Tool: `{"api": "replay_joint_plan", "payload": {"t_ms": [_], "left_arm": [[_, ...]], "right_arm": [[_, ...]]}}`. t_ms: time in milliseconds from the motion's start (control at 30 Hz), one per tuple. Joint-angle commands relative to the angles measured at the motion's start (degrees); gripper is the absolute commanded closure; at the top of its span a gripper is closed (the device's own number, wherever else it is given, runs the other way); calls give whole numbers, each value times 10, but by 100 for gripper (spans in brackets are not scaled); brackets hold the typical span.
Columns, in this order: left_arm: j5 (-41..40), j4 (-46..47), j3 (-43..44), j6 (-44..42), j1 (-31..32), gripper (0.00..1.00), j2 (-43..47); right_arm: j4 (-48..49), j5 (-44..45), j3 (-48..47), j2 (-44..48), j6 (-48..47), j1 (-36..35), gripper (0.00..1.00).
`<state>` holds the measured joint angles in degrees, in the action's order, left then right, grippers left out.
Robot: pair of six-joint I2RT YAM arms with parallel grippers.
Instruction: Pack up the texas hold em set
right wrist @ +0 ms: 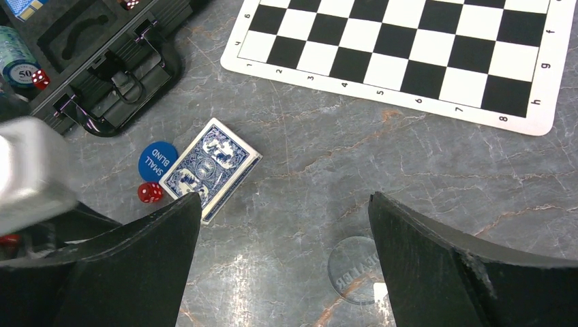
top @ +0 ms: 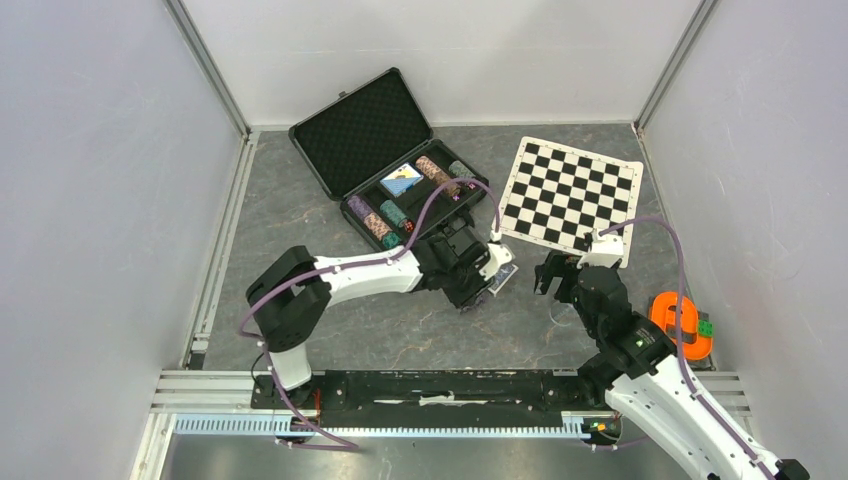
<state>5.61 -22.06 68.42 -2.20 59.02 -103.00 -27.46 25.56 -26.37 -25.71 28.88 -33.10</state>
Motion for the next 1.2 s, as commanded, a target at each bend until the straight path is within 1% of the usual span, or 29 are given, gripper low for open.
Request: {"api": "replay_joint_plan", "payload": {"t_ms": [0, 67, 200, 233, 267, 300, 367, 400, 433, 467, 533, 567, 733, 833, 933, 1067, 1167], "left_arm": [[43, 9, 20, 77, -39, 83, 90], [58, 23, 14, 101, -63, 83, 115], [51, 45, 0, 129, -95, 84, 153], [56, 48, -2, 130, -99, 82, 158], [67, 48, -3, 123, -99, 78, 161], [89, 43, -2, 110, -97, 68, 160], [104, 28, -2, 80, -79, 38, 158], [86, 20, -3, 60, -56, 23, 160], [59, 17, -7, 45, -34, 11, 161], [40, 14, -12, 34, -11, 7, 162], [13, 14, -24, 36, 13, 2, 158], [1, 18, -34, 41, 20, 1, 157], [-53, 62, -84, 44, 46, 0, 149], [-91, 78, -93, 23, 71, 0, 134], [-114, 80, -87, -8, 93, 1, 110], [-115, 77, -64, -11, 105, 5, 72], [-118, 67, -46, -9, 110, 9, 44]], "right_arm": [[19, 0, -2, -2, 5, 0, 2], [19, -2, -1, -1, 4, 1, 2], [19, -6, 4, 0, 6, 1, 2], [20, -7, 5, -1, 7, 1, 2], [21, -11, 5, -2, 7, 1, 2], [21, -12, 6, -3, 7, 0, 2], [23, -21, 5, -5, 6, 0, 2], [24, -27, 5, -8, 4, 1, 2], [25, -33, 4, -11, 2, 0, 2], [25, -39, 1, -16, 0, 1, 2], [16, -37, -3, -19, 2, 0, 2], [14, -30, -4, -17, 4, 1, 2], [7, 2, 7, 32, 24, 1, 2], [0, 27, 11, 68, 40, 1, 2], [-13, 56, 7, 105, 48, 0, 2], [-25, 80, 1, 145, 49, 1, 2], [-35, 86, -3, 152, 49, 1, 2]]}}
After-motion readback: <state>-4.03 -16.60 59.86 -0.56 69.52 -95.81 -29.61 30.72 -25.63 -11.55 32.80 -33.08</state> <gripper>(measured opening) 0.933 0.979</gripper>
